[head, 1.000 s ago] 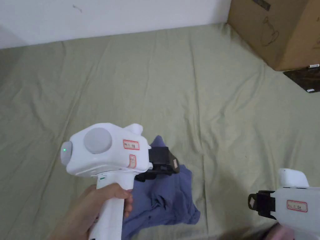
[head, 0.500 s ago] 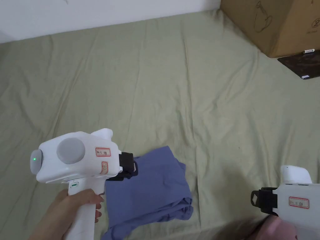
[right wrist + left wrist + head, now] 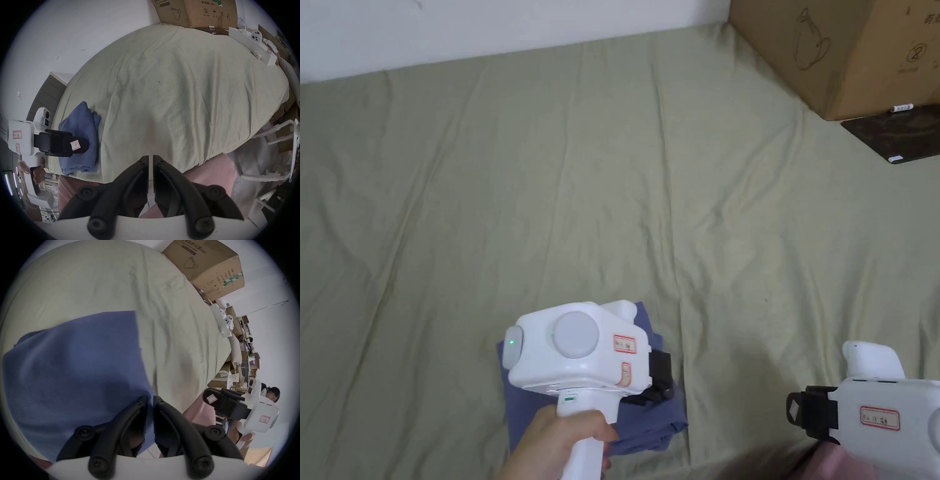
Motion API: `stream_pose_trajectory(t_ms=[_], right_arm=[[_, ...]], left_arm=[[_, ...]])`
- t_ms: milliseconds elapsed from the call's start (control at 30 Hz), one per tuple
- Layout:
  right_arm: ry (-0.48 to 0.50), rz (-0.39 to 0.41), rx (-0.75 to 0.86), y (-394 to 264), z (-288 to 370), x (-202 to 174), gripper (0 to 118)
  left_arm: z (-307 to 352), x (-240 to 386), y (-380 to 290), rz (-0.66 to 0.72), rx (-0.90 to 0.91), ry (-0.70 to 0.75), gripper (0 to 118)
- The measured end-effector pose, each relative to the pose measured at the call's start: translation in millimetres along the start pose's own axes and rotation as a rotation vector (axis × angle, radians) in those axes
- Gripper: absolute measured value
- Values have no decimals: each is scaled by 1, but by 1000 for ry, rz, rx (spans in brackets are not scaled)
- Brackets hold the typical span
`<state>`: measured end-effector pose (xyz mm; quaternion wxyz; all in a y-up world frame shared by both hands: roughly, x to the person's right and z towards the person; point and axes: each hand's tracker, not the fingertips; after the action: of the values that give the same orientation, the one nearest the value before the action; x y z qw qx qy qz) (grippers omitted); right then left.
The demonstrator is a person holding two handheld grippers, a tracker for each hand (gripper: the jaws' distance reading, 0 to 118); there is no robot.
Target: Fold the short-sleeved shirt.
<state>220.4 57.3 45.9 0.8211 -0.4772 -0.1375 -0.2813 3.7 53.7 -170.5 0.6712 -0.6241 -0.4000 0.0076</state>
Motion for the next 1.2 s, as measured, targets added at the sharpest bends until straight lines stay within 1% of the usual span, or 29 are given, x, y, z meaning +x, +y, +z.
stream_pose_trajectory(t_ms=[67,167,200,300,400,533,600,667,767,900,1000,1100,1133,1167,1200], right_arm=[[-2,5,-5,-2,0,0,6],[0,-3,-5,-5,1,0,5],[5,-6,-6,-5,2,-1,6],[11,2,-8,-5,3,-6,6],[3,36,-8,-4,4,-16,5],[25,75,-9,-1,4,-33,5],[30,104,-11,1,2,-44,6],[48,128,-16,2,-1,-56,5],[68,182,-21,8,-6,-79,6],[124,285,-21,23,-14,-121,5],[121,382,-18,35,-27,-157,5],[141,422,-57,44,-55,-179,5],[132,440,-86,44,-71,-181,5],[62,431,-143,43,-90,-183,5],[31,423,-184,40,-103,-181,5]], left_arm=[[-4,6,-1,-36,-6,11,10],[-5,10,-8,-39,2,-31,9],[-3,7,-10,-37,11,-63,8],[14,-2,-17,34,29,-205,8],[47,-18,-25,31,113,-173,8],[99,-66,-40,128,247,-163,7],[124,-99,-52,173,306,-124,7],[137,-132,-64,250,336,-50,7],[150,-170,-85,340,342,-1,7],[155,-192,-108,382,348,-53,7],[149,-199,-117,416,345,-84,7],[137,-206,-120,466,311,-171,7],[134,-208,-120,475,311,-181,9],[131,-208,-119,483,314,-191,15],[129,-208,-119,487,312,-188,29]])
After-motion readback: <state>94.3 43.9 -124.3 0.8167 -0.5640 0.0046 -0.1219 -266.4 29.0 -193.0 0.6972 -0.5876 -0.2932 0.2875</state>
